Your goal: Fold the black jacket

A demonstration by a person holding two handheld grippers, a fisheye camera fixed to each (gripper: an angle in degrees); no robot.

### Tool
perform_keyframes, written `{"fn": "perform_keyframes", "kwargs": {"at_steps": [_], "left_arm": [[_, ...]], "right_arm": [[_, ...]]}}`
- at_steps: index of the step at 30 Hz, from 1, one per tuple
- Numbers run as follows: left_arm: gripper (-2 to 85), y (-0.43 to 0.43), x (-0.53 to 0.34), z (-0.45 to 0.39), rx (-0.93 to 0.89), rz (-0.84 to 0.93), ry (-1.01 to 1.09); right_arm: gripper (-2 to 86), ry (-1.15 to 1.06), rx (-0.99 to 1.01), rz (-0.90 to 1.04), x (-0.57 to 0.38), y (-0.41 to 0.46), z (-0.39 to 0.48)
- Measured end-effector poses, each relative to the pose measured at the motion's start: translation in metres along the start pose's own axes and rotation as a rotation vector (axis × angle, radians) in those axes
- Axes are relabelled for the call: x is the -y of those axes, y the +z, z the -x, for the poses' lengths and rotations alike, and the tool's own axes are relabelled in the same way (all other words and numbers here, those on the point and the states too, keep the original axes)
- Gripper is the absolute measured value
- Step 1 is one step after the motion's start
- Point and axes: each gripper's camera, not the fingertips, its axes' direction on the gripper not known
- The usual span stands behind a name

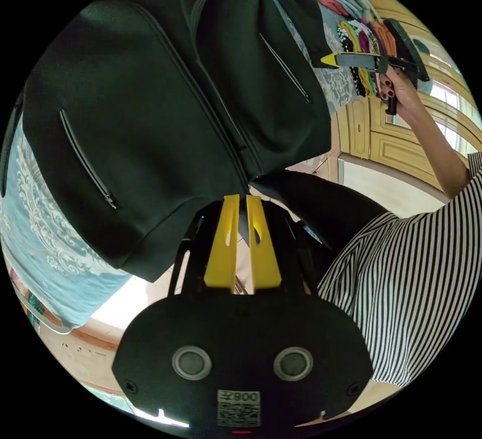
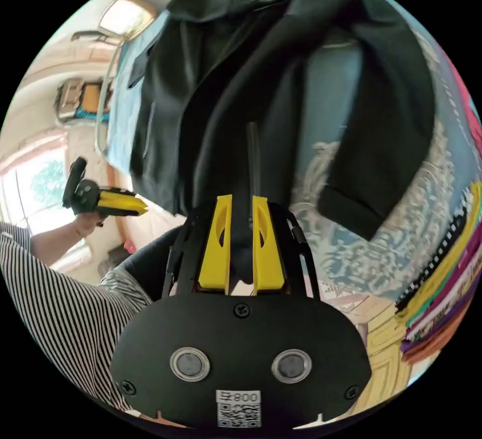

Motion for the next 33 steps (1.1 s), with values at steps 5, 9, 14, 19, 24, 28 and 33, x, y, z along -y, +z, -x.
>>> {"fn": "perform_keyframes", "kwargs": {"at_steps": [5,9,14,19,24,28,33], "left_arm": [[3.0,-0.045,0.048,0.022,-0.033,-0.163,0.01],[2.8,-0.069,0.085,0.021,-0.076,-0.246,0.078],[1.8,-0.091,0.129,0.002,-0.161,-0.297,0.175],[1.5,-0.136,0.136,0.001,-0.125,-0.378,0.217],[1.9,-0.163,0.114,0.046,-0.204,-0.445,0.084],[4.0,-0.179,0.079,0.097,-0.227,-0.479,-0.071],[11.4,-0.225,0.081,0.155,-0.323,-0.623,-0.171]], "right_arm": [[11.0,0.43,-0.196,-0.171,-0.007,-0.065,-0.136],[10.2,0.467,-0.124,-0.096,0.013,-0.044,-0.16],[2.7,0.33,-0.23,-0.019,0.034,-0.053,-0.122],[2.1,0.189,-0.654,-0.162,0.022,-0.189,-0.075],[2.7,0.286,-0.856,-0.343,-0.013,-0.284,-0.091],[3.2,0.506,-0.689,-0.115,-0.023,-0.239,-0.174],[8.7,0.376,-0.431,-0.393,-0.002,-0.237,-0.133]]}}
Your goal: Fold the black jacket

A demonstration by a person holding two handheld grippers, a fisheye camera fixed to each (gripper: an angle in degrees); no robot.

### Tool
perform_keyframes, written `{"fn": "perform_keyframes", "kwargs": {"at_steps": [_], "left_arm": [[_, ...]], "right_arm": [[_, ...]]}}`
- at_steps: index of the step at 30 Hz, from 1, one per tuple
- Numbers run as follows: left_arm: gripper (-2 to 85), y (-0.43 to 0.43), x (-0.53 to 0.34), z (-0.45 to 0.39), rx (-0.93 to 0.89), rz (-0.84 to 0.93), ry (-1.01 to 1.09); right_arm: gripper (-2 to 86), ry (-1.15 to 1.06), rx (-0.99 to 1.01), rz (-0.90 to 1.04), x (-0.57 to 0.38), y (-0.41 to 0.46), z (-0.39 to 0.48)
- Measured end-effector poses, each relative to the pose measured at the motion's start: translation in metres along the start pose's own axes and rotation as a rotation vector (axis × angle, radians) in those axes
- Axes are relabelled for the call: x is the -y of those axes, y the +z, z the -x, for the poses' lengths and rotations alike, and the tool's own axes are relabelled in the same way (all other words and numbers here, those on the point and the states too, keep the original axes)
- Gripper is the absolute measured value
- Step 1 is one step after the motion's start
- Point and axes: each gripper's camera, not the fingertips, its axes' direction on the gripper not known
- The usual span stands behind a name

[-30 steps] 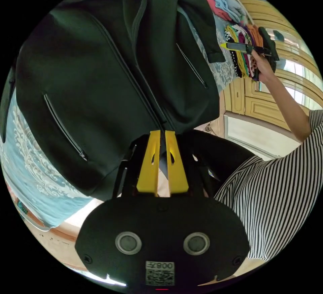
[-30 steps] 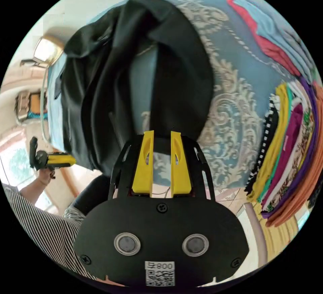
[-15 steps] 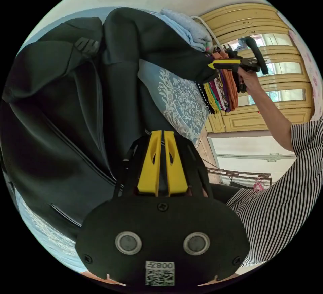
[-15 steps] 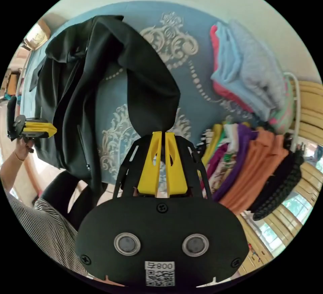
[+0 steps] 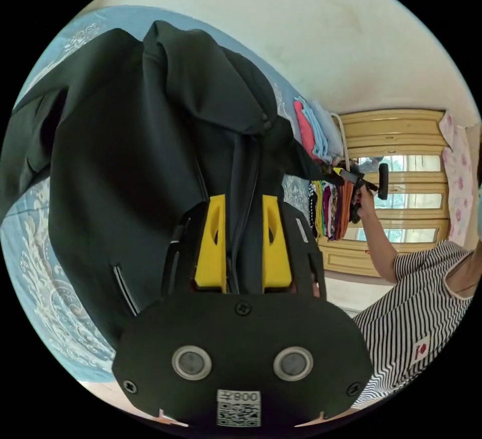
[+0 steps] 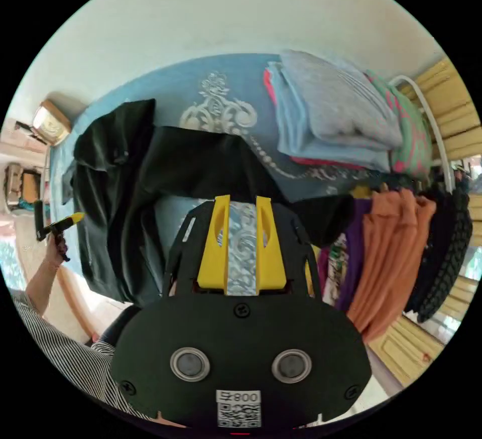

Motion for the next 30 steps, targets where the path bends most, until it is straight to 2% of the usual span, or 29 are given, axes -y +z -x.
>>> {"fn": "perform_keyframes", "kwargs": {"at_steps": [1,4,6,8,10,12,15,17,20,21,24,26,28,30], "left_arm": [[13.0,-0.003,0.021,0.007,-0.015,-0.023,-0.019],[13.6,-0.002,0.072,0.03,-0.044,-0.084,-0.104],[12.5,0.002,0.094,0.045,-0.139,-0.128,-0.179],[5.2,0.009,0.112,0.059,-0.222,-0.153,-0.253],[2.1,0.006,0.118,0.062,-0.276,-0.193,-0.284],[1.2,-0.007,0.124,0.059,-0.346,-0.24,-0.265],[0.5,-0.053,0.154,0.049,-0.444,-0.366,-0.203],[0.5,-0.109,0.194,0.042,-0.449,-0.522,-0.144],[0.8,-0.166,0.224,0.018,-0.363,-0.601,-0.016],[0.9,-0.17,0.225,0.011,-0.341,-0.584,0.014],[0.6,-0.145,0.202,-0.026,-0.248,-0.388,0.194],[0.4,-0.083,0.176,-0.045,-0.267,-0.107,0.273],[0.4,-0.034,0.168,-0.052,-0.201,0.137,0.295],[0.3,-0.007,0.177,-0.05,-0.086,0.258,0.305]], "right_arm": [[9.3,-0.068,0.114,-0.046,0.015,-0.001,0.025],[10.3,-0.203,0.293,-0.119,0.065,0.011,0.088],[10.9,-0.221,0.393,-0.087,0.102,0.038,0.113],[11.0,-0.19,0.537,0.035,0.147,0.087,0.129],[9.9,-0.172,0.627,0.14,0.166,0.117,0.136],[7.1,-0.175,0.696,0.161,0.173,0.124,0.136],[5.2,-0.192,0.859,0.074,0.185,0.098,0.119],[5.5,-0.179,1.085,-0.06,0.222,0.063,0.097],[6.1,-0.22,1.096,-0.168,0.282,0.013,0.092],[6.2,-0.23,1.067,-0.164,0.292,0.007,0.093],[6.5,-0.257,1.01,-0.141,0.308,-0.002,0.093],[6.5,-0.23,1.059,-0.09,0.312,0.016,0.086],[6.4,-0.197,1.091,-0.087,0.317,0.025,0.079],[6.7,-0.164,1.124,-0.096,0.327,0.026,0.071]]}}
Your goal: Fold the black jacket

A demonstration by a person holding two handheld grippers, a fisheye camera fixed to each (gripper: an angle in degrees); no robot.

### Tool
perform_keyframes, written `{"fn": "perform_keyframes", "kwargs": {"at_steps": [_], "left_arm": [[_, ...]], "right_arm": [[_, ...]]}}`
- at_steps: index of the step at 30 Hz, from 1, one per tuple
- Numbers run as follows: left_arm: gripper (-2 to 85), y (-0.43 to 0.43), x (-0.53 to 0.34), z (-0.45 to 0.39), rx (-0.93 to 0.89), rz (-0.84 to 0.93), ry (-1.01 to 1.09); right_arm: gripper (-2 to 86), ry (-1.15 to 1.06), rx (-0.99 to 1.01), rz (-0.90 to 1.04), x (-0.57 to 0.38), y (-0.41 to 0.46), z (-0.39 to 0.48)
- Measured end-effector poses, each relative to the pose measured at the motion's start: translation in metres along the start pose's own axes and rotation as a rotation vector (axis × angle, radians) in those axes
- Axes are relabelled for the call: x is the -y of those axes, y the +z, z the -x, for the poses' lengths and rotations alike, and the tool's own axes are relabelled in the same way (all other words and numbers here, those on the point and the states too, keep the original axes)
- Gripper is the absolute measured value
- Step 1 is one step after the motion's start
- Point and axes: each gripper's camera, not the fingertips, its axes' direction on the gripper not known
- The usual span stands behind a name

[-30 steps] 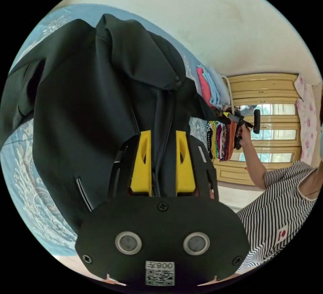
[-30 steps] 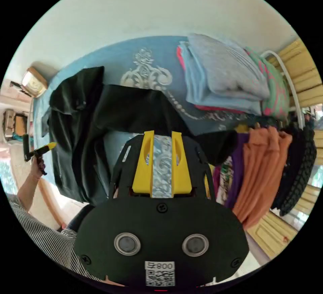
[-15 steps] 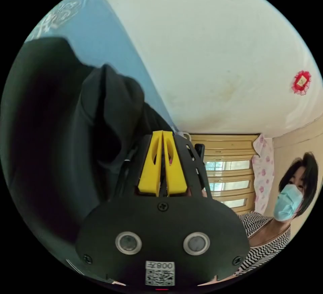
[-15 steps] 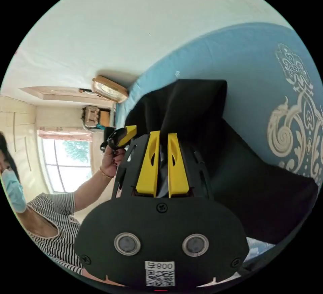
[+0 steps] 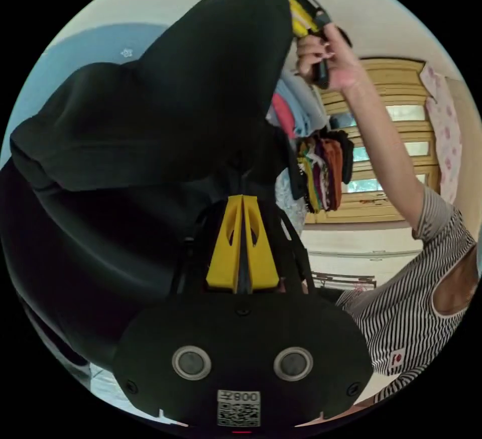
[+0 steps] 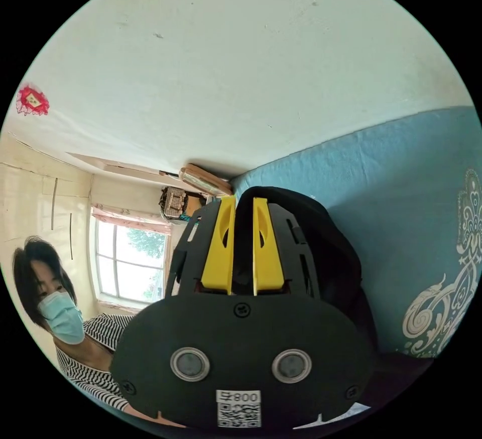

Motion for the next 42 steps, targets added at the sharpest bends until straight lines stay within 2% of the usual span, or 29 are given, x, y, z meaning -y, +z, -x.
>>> {"fn": "perform_keyframes", "kwargs": {"at_steps": [1,3,5,7,10,13,15,17,19,22,24,26,29,31,33,35,38,39,42], "left_arm": [[0.4,-0.006,0.017,0.013,0.079,0.011,-0.053],[0.5,-0.052,0.042,0.023,0.104,-0.186,-0.074],[0.6,-0.135,0.064,0.027,0.187,-0.497,-0.145],[0.7,-0.174,0.068,0.038,0.161,-0.604,-0.212],[0.6,-0.175,0.061,0.059,0.065,-0.448,-0.24],[0.8,-0.159,0.012,0.067,0.079,-0.31,-0.286],[1.1,-0.166,-0.03,0.072,0.049,-0.353,-0.297],[1.7,-0.191,-0.088,0.082,-0.006,-0.492,-0.364],[1.8,-0.21,-0.126,0.084,0.057,-0.568,-0.425],[1.3,-0.213,-0.157,0.092,0.029,-0.561,-0.474],[0.8,-0.194,-0.149,0.092,-0.034,-0.483,-0.445],[0.5,-0.153,-0.112,0.081,-0.095,-0.336,-0.358],[0.3,-0.097,-0.043,0.065,-0.1,-0.145,-0.272],[0.4,-0.084,0.0,0.058,-0.078,-0.116,-0.238],[0.4,-0.106,0.037,0.051,-0.018,-0.212,-0.221],[0.4,-0.178,0.055,0.044,-0.003,-0.543,-0.21],[0.5,-0.24,0.042,0.048,0.022,-0.771,-0.265],[0.6,-0.246,0.037,0.049,0.017,-0.775,-0.251],[1.5,-0.243,0.001,0.057,-0.05,-0.637,-0.228]], "right_arm": [[6.9,0.005,0.005,-0.019,0.007,-0.006,0.0],[7.6,0.008,-0.033,-0.022,0.018,-0.015,0.003],[8.8,0.017,-0.113,-0.004,0.028,-0.027,0.004],[9.6,0.023,-0.162,-0.008,0.028,-0.041,0.002],[10.6,0.028,-0.146,-0.016,0.011,-0.06,-0.008],[11.6,0.069,-0.27,0.022,-0.02,-0.068,-0.031],[11.9,0.13,-0.297,0.045,-0.039,-0.072,-0.055],[12.2,0.182,-0.318,0.078,-0.063,-0.075,-0.077],[12.5,0.19,-0.367,0.119,-0.076,-0.072,-0.083],[13.9,0.142,-0.386,0.255,-0.088,-0.041,-0.075],[15.4,0.099,-0.363,0.305,-0.083,-0.014,-0.059],[16.0,0.05,-0.393,0.445,-0.063,0.031,-0.037],[14.0,-0.001,-0.579,0.555,-0.041,0.068,-0.013],[12.7,-0.027,-0.666,0.587,-0.035,0.075,-0.001],[11.3,-0.045,-0.717,0.605,-0.036,0.072,0.009],[10.7,-0.046,-0.729,0.566,-0.039,0.053,0.015],[11.8,0.011,-0.693,0.478,-0.046,0.022,0.01],[12.1,0.021,-0.691,0.455,-0.048,0.016,0.009],[13.0,0.044,-0.695,0.361,-0.063,-0.007,0.01]]}}
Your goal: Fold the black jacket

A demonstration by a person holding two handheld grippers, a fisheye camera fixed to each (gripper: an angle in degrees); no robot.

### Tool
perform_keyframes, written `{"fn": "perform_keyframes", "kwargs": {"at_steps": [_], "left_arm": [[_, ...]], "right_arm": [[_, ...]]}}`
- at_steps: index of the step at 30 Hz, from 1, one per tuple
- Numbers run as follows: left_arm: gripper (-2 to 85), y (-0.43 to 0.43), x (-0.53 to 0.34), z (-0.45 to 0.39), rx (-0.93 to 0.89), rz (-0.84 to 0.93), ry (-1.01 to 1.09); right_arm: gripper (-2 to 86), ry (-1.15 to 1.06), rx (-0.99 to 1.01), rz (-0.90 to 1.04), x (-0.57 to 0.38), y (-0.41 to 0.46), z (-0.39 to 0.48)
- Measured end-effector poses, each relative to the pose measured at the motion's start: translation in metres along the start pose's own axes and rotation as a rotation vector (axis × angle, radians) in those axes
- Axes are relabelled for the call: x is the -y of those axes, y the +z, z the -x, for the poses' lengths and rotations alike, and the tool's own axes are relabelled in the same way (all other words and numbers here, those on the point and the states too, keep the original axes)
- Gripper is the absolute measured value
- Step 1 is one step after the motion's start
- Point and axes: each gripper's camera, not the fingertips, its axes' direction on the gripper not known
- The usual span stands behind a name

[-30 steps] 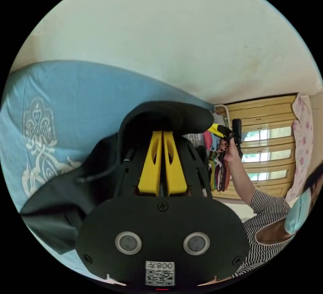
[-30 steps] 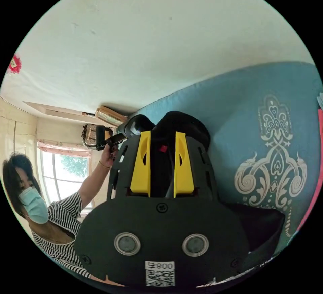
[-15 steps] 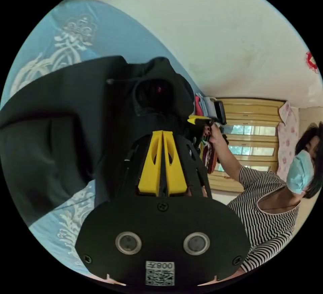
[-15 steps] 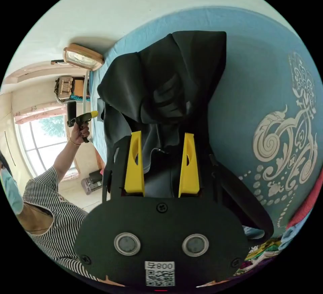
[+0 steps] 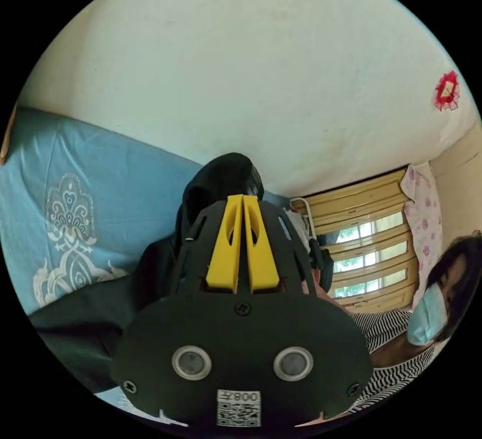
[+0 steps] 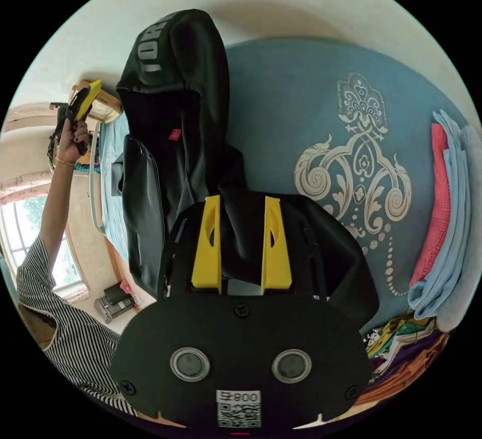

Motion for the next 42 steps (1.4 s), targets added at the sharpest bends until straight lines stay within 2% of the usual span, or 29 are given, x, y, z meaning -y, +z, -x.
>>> {"fn": "perform_keyframes", "kwargs": {"at_steps": [3,4,7,10,13,15,16,17,19,20,24,27,28,29,31,33,36,38,42], "left_arm": [[4.4,-0.034,-0.067,0.02,0.094,0.069,-0.043],[6.6,-0.053,-0.097,0.03,0.19,0.075,-0.091],[11.5,-0.103,-0.169,0.055,0.419,0.013,-0.288],[14.5,-0.121,-0.213,0.069,0.515,-0.016,-0.41],[15.0,-0.091,-0.208,0.073,0.584,0.12,-0.361],[14.0,-0.07,-0.195,0.062,0.569,0.137,-0.272],[12.6,-0.053,-0.186,0.055,0.605,0.19,-0.202],[10.6,-0.036,-0.18,0.051,0.718,0.278,-0.154],[7.1,-0.024,-0.179,0.047,0.837,0.34,-0.08],[5.8,-0.03,-0.179,0.046,0.824,0.343,-0.08],[4.8,-0.116,-0.192,0.034,0.738,0.146,-0.159],[5.8,-0.25,-0.229,0.031,0.896,-0.162,-0.356],[6.3,-0.303,-0.253,0.036,0.926,-0.286,-0.48],[6.8,-0.347,-0.281,0.043,0.922,-0.383,-0.626],[7.2,-0.383,-0.323,0.042,0.907,-0.524,-0.743],[7.5,-0.381,-0.347,0.04,0.863,-0.564,-0.744],[7.9,-0.313,-0.341,0.059,0.727,-0.295,-0.655],[8.1,-0.236,-0.32,0.077,0.559,-0.114,-0.554],[8.2,-0.125,-0.263,0.078,0.345,0.082,-0.327]], "right_arm": [[13.4,0.021,-0.025,-0.053,-0.016,-0.01,-0.004],[13.4,0.025,-0.05,-0.078,-0.021,-0.014,-0.005],[13.5,0.016,-0.135,-0.034,-0.022,-0.013,-0.007],[13.5,0.018,-0.206,0.021,-0.025,-0.005,-0.009],[13.0,0.055,-0.201,0.039,-0.033,0.003,-0.014],[12.4,0.098,-0.159,0.038,-0.039,0.005,-0.018],[12.1,0.122,-0.129,0.026,-0.043,0.006,-0.021],[11.7,0.142,-0.109,0.012,-0.047,0.006,-0.022],[11.6,0.164,-0.09,0.006,-0.053,0.007,-0.023],[11.6,0.171,-0.077,0.01,-0.055,0.008,-0.023],[11.4,0.166,-0.054,0.016,-0.061,0.008,-0.019],[11.4,0.15,-0.052,-0.008,-0.074,-0.002,-0.015],[11.4,0.157,-0.036,-0.031,-0.082,-0.006,-0.017],[11.5,0.175,-0.008,-0.063,-0.092,-0.011,-0.021],[11.6,0.223,0.043,-0.11,-0.108,-0.016,-0.03],[11.7,0.28,0.079,-0.143,-0.127,-0.02,-0.039],[11.4,0.365,0.039,-0.154,-0.16,-0.027,-0.054],[10.9,0.388,-0.011,-0.152,-0.178,-0.037,-0.064],[12.5,0.323,-0.11,-0.133,-0.166,-0.057,-0.059]]}}
